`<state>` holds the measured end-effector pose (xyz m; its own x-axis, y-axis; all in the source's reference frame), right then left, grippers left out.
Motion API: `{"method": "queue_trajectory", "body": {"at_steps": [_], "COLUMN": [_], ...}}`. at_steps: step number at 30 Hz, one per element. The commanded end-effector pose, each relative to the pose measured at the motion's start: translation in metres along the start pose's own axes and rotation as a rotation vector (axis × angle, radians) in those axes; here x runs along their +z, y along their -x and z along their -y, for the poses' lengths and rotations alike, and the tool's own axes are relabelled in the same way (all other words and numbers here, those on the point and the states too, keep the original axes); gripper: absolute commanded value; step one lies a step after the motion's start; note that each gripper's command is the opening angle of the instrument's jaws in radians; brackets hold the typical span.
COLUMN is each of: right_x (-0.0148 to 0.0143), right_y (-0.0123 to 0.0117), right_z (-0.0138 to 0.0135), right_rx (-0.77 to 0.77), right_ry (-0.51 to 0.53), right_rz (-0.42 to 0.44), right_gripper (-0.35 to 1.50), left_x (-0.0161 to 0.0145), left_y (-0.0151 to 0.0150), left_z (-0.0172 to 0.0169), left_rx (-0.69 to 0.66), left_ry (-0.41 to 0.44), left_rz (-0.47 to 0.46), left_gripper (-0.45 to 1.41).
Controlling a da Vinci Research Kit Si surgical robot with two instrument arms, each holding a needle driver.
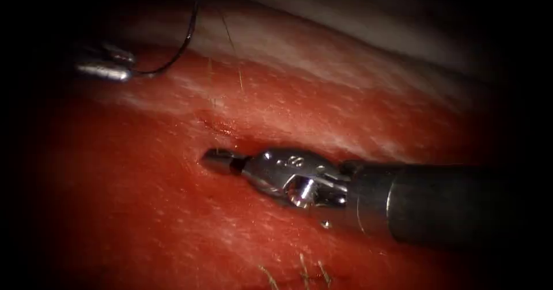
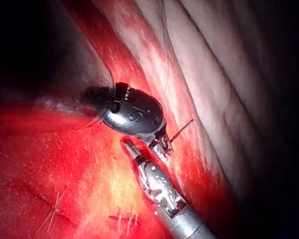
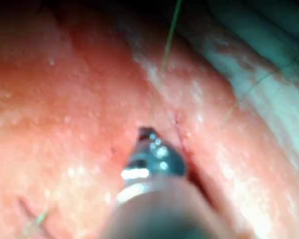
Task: Wound Closure
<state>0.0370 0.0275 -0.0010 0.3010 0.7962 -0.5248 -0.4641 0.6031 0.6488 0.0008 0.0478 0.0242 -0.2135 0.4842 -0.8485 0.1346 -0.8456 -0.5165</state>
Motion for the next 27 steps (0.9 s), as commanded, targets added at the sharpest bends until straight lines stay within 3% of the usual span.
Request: {"method": "queue_trajectory", "body": {"at_steps": [1,9,15,22,23,26,27], "right_x": [0.0004,-0.0001,-0.0018,-0.0021,-0.0022,-0.0028,-0.0028], "right_y": [-0.0006,-0.0009,-0.0040,-0.0058,-0.0059,-0.0062,-0.0062], "right_z": [0.0009,0.0045,0.0100,0.0141,0.0140,0.0128,0.0128], "right_rx": [-0.008,-0.008,-0.022,-0.080,-0.097,-0.155,-0.155], "right_ry": [0.000,-0.060,-0.119,-0.163,-0.154,-0.104,-0.104], "right_rz": [0.010,0.022,-0.001,-0.019,-0.023,-0.057,-0.057], "right_gripper": [-0.35,-0.35,-0.35,-0.35,-0.18,0.74,0.74], "left_x": [0.0004,0.0006,-0.0005,-0.0020,-0.0022,-0.0039,-0.0039], "left_y": [0.0008,0.0018,0.0026,0.0025,0.0024,0.0018,0.0018], "left_z": [0.0001,-0.0002,-0.0013,-0.0017,-0.0017,-0.0017,-0.0017], "left_rx": [0.000,0.006,0.020,0.021,0.020,0.014,0.014], "left_ry": [-0.010,-0.020,0.004,0.021,0.024,0.029,0.029], "left_rz": [0.003,0.010,0.049,0.062,0.062,0.060,0.060], "left_gripper": [-0.35,-0.35,-0.35,-0.35,-0.35,-0.35,-0.35]}}
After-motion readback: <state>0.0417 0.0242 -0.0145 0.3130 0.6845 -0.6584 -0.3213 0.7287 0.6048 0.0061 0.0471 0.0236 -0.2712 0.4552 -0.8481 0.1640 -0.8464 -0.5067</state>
